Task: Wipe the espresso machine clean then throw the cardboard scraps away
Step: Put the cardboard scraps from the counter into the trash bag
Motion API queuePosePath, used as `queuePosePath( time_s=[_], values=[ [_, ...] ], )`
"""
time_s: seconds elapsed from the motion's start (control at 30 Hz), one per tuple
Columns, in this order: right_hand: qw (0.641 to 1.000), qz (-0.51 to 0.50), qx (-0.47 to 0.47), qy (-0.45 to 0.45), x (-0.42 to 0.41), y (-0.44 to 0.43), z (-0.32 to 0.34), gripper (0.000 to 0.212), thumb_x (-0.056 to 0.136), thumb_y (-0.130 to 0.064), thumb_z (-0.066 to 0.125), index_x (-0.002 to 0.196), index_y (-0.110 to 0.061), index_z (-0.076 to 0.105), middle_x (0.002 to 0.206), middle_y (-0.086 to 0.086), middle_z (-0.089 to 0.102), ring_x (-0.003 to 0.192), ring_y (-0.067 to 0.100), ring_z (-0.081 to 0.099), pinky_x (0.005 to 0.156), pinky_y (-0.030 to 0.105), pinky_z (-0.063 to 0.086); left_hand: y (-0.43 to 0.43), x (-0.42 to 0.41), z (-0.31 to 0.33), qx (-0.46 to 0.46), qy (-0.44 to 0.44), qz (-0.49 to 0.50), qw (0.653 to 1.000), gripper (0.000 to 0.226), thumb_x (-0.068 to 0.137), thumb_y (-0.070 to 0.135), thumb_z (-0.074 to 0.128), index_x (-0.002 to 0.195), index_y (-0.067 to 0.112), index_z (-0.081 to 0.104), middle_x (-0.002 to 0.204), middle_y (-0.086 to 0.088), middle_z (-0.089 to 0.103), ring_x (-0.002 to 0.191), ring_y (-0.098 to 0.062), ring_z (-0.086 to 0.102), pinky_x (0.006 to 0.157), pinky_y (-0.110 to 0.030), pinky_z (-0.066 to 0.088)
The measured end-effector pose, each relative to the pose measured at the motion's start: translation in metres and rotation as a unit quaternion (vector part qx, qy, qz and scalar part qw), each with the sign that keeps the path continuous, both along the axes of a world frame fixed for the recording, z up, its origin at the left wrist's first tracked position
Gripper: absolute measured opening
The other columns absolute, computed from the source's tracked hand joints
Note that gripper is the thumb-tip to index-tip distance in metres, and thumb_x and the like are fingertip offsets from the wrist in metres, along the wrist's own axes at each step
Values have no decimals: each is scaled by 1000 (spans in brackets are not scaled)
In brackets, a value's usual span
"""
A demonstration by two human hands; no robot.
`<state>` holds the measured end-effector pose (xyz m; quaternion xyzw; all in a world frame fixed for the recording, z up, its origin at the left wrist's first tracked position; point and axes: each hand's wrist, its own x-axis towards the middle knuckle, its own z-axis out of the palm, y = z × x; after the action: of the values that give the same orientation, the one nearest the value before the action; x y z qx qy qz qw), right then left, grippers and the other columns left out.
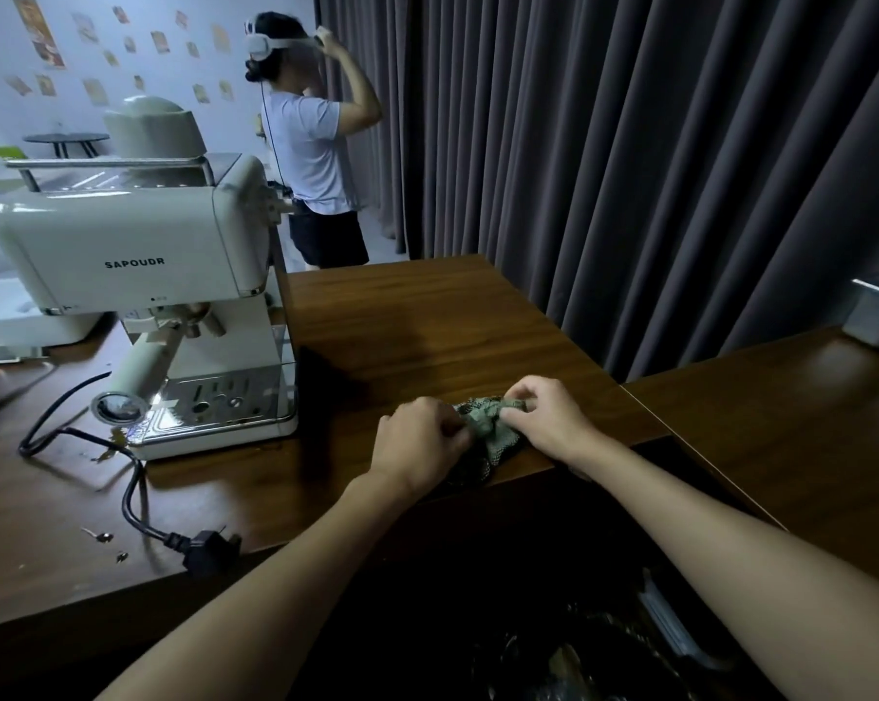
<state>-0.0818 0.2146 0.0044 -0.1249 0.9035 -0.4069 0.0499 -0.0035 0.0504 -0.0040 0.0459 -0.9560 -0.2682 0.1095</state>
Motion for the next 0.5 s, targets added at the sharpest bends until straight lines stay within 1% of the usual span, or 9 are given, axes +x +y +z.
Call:
queuePosePath(
  time_s=[0.07, 0.13, 0.2, 0.27, 0.33, 0.4, 0.43, 0.47, 0.5],
  values=[
    [994, -15, -110, -23, -2, 4, 5, 20, 88, -10, 67, 105, -14, 59, 97, 11, 67, 89, 22, 65, 71, 28, 51, -5, -1, 6, 165, 30, 27, 985, 19, 95, 32, 63, 79, 22, 65, 85, 4, 70, 81, -14, 67, 73, -39, 58],
    [976, -37, -209, -37, -5, 7, 13, 25, 90, -8, 64, 113, -14, 55, 93, 14, 68, 82, 22, 66, 69, 34, 54, -14, -6, 18, 276, 86, 72, 954, 18, 98, 28, 62, 83, 19, 66, 86, 3, 69, 81, -12, 66, 65, -31, 57],
    [961, -72, -268, -11, -10, 9, 24, 25, 92, -9, 62, 115, -15, 53, 88, 13, 69, 77, 23, 67, 63, 34, 55, -27, -13, 30, 331, 121, 106, 930, 16, 99, 27, 60, 89, 16, 66, 90, 1, 68, 85, -12, 64, 63, -24, 50],
    [954, -107, -279, 37, -17, 13, 33, 22, 93, -10, 61, 112, -17, 54, 82, 9, 67, 71, 19, 65, 51, 23, 52, -40, -19, 40, 342, 136, 140, 919, 16, 99, 27, 60, 96, 13, 67, 93, 0, 67, 87, -13, 64, 64, -21, 47],
    [960, -117, -248, 62, -26, 18, 34, 17, 94, -10, 60, 109, -15, 56, 79, 6, 64, 67, 13, 60, 46, 13, 43, -52, -25, 44, 330, 141, 163, 919, 19, 97, 27, 64, 105, 9, 66, 99, -2, 68, 92, -16, 65, 67, -23, 49],
    [982, -101, -151, 44, -32, 22, 29, 11, 93, -11, 61, 102, -16, 60, 84, 2, 60, 74, 13, 58, 52, 14, 42, -61, -28, 38, 336, 106, 152, 923, 30, 96, 25, 64, 121, 10, 58, 111, 1, 64, 102, -16, 62, 83, -31, 53],
    [993, -86, -77, 31, -35, 24, 23, 8, 92, -12, 62, 98, -18, 62, 89, 1, 58, 83, 15, 58, 59, 17, 43, -65, -28, 31, 319, 71, 135, 935, 31, 97, 25, 62, 124, 12, 55, 113, 1, 62, 104, -16, 59, 89, -36, 52],
    [997, -70, 0, 33, -36, 26, 18, 7, 91, -15, 64, 96, -20, 64, 94, 0, 56, 91, 16, 56, 69, 20, 43, -68, -28, 21, 253, 39, 109, 960, 27, 98, 25, 61, 122, 14, 57, 112, 1, 62, 104, -17, 59, 91, -39, 52],
    [996, -51, 59, 47, -36, 28, 12, 8, 90, -19, 65, 97, -21, 66, 101, 1, 54, 98, 17, 53, 80, 21, 41, -71, -29, 12, 159, 24, 83, 984, 18, 97, 25, 62, 113, 16, 62, 108, 0, 64, 102, -20, 61, 87, -39, 53]
  ],
)
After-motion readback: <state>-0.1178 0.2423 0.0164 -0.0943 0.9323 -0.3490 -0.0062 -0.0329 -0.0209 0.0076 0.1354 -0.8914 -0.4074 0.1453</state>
